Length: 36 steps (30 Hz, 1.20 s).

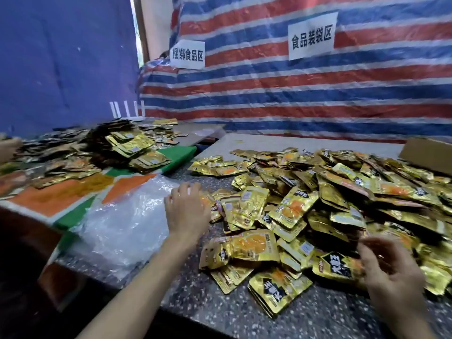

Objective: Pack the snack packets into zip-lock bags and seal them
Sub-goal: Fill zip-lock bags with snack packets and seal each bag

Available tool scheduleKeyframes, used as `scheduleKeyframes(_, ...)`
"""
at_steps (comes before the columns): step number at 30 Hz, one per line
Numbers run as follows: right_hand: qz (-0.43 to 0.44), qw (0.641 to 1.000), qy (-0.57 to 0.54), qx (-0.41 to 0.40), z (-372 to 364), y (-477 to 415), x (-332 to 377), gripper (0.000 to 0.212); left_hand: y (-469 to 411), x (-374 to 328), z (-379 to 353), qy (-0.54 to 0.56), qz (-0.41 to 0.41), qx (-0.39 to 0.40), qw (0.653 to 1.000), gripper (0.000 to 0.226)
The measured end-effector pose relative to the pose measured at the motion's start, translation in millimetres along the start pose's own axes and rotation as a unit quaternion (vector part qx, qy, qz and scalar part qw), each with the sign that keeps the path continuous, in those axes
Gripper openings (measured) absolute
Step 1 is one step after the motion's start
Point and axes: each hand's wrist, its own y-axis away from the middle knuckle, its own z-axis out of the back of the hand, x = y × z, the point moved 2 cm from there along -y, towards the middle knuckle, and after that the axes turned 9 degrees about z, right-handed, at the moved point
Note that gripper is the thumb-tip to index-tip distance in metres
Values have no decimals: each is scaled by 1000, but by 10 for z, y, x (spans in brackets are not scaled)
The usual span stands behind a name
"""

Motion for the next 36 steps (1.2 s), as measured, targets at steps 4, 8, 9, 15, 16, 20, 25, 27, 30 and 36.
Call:
scheduleKeyframes(4,-30,999,-18,41,-2,-5,-32,41,-269,348,-52,-175,127,116,969,41)
scheduleKeyframes(8,-46,995,-54,71,-31,28,-44,40,-317,486,-56,-88,166,102,977,3)
scheduleKeyframes(9,-50,994,-59,80,-31,37,-39,42,-352,515,-32,-63,180,89,978,8)
scheduleKeyframes(15,-77,990,-56,104,-29,54,-11,48,-538,603,180,43,200,166,965,51)
scheduleKeyframes(16,-83,990,-62,100,-25,52,-5,48,-573,585,235,56,183,151,970,46)
scheduleKeyframes(20,-112,987,-90,69,-9,21,12,41,-587,264,489,159,67,104,979,18)
scheduleKeyframes(25,-166,971,-175,4,95,-222,179,27,-123,-485,1066,329,-95,-17,939,12)
scheduleKeyframes(27,-182,956,-229,12,168,-405,360,12,156,-766,1192,397,-131,2,909,14)
scheduleKeyframes(30,-207,927,-303,77,268,-679,671,33,563,-1113,1243,437,-203,23,876,15)
scheduleKeyframes(36,-254,910,-220,242,430,-916,1033,56,1202,-1440,1108,431,-412,59,801,19)
